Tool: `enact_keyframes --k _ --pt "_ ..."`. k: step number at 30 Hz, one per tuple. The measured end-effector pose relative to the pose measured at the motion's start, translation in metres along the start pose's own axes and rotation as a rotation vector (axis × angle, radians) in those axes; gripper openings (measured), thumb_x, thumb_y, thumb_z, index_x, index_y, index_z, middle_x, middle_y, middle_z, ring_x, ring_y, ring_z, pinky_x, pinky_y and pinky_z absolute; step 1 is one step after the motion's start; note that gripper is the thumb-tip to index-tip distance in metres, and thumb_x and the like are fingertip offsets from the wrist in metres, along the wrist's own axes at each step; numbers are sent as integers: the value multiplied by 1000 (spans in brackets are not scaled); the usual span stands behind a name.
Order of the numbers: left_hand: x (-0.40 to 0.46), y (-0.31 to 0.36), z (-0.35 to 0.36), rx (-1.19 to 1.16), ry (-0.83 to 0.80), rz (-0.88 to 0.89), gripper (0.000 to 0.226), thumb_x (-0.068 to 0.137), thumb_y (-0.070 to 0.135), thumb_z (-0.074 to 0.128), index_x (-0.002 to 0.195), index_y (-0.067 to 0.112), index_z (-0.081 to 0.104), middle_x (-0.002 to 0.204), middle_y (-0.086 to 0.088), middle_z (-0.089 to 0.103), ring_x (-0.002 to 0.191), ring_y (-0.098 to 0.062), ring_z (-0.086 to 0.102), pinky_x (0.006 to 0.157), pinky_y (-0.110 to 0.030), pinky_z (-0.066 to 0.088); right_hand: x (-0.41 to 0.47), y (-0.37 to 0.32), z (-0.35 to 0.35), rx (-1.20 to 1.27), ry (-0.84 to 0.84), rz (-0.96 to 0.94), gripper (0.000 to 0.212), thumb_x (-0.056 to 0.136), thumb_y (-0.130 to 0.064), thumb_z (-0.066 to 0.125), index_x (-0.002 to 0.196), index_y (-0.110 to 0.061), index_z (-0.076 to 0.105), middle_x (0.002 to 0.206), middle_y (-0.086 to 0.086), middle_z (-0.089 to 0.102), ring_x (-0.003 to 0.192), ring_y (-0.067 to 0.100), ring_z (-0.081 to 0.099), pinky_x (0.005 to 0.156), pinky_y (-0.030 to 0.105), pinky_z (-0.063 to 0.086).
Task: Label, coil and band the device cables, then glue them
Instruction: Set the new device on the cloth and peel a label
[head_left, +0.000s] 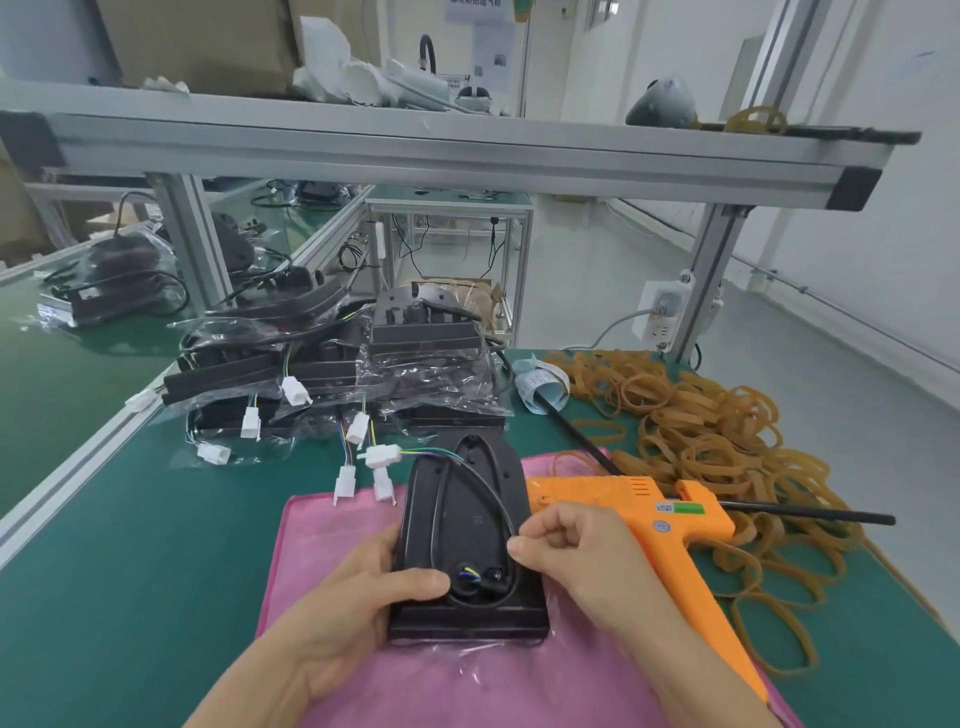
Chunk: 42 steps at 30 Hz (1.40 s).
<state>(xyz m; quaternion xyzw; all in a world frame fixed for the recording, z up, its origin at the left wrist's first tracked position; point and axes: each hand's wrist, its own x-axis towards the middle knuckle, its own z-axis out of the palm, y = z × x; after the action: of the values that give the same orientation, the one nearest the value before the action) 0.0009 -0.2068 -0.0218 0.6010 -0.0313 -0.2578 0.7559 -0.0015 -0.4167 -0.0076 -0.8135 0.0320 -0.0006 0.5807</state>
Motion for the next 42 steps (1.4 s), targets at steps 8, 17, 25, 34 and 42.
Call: enact_keyframes --k 8,17,25,34,42 --pt "-23 -2 4 194 -61 -32 63 62 2 68 124 11 58 117 -10 70 112 -24 65 97 -37 49 -26 6 -1 41 -63 40 19 76 -18 80 63 -15 67 51 -10 57 49 0 45 53 11 36" --pt "-15 24 7 715 255 171 26 77 40 73 96 57 68 106 33 59 110 4 53 100 -18 40 -23 6 11 63 -9 55 21 73 -17 82 63 -15 64 49 -9 48 50 6 40 53 18 32" --pt "62 15 19 832 480 359 42 95 27 57 137 21 51 143 11 45 138 -13 37 115 -39 26 -32 9 22 14 71 -56 33 81 -10 73 103 -33 65 50 -11 47 47 1 39 53 14 32" --pt "99 27 13 412 706 115 31 79 30 75 92 18 50 75 5 58 66 -11 54 61 -30 40 -27 8 34 -332 183 -218 33 87 -36 64 120 -39 64 77 -22 43 82 -2 48 82 17 40" --pt "107 42 14 309 671 203 35 78 18 76 104 15 52 77 0 62 75 -20 60 70 -33 43 -9 8 34 -322 175 -230 35 92 -32 58 127 -31 62 82 -14 44 75 -3 48 74 14 37"
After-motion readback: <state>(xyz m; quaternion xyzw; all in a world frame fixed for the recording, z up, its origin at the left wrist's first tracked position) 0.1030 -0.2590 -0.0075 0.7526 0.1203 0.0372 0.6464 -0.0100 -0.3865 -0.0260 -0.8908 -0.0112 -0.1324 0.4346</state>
